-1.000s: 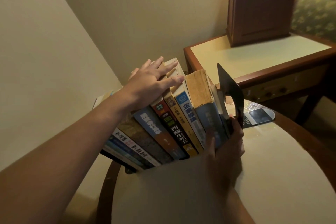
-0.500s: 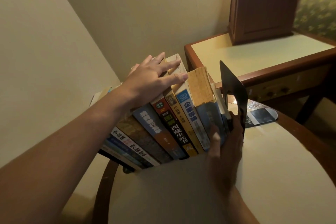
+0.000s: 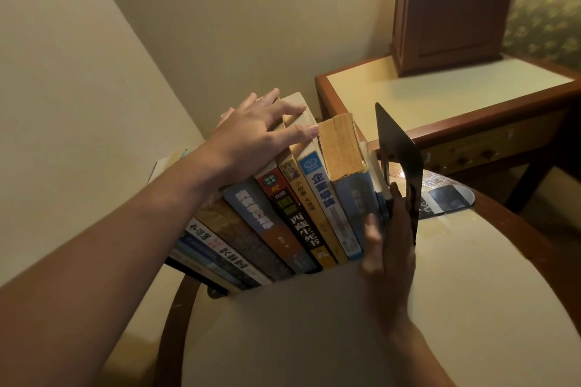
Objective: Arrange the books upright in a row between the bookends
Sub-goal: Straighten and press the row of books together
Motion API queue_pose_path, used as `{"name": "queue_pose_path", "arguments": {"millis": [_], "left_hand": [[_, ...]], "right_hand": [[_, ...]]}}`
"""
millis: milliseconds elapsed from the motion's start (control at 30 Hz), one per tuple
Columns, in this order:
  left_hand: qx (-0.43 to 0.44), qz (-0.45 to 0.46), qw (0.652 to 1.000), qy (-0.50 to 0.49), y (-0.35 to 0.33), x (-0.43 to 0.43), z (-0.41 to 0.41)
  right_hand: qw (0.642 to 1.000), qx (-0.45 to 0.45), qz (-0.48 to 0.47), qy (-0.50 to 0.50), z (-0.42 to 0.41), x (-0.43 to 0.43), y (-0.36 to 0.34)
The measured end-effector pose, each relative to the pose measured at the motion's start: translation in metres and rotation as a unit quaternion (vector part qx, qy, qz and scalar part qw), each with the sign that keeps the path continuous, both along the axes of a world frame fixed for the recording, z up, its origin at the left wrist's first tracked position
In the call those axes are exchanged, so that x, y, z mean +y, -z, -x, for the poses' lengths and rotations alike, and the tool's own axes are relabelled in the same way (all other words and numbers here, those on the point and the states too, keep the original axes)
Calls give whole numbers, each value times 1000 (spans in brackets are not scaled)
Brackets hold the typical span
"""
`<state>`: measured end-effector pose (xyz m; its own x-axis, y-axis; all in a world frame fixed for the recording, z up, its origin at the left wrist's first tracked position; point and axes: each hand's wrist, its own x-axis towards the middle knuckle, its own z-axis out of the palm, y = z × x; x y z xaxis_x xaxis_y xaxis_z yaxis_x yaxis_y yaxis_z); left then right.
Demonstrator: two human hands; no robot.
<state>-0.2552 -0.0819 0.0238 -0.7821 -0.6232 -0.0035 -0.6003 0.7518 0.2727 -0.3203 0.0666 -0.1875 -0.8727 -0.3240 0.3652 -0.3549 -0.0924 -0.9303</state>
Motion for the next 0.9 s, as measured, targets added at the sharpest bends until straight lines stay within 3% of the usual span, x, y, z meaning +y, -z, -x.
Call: {"name": "queue_pose_path", "arguments": {"millis": [167,267,333,433,700,900], "left_hand": [[-19,9,1000,7,1,-4,0],[-21,17,1000,8,3,-7,0],[-25,19,999,8,4,-8,0],[-22,22,999,10,4,-8,0],[-13,26,999,16,6,-12,1],[-7,21,1000,14,5,-9,-1]], "right_hand": [[995,11,-60,76,-19,-13,-2],[978,19,-42,204,-32,-43,-8],[970,-43,-15,238,-35,-61,-13],[963,-87,5,255,-41,-75,-16],[956,-72,22,283,-42,-86,-17],[973,-67,-7,220,-42,-67,-10]]}}
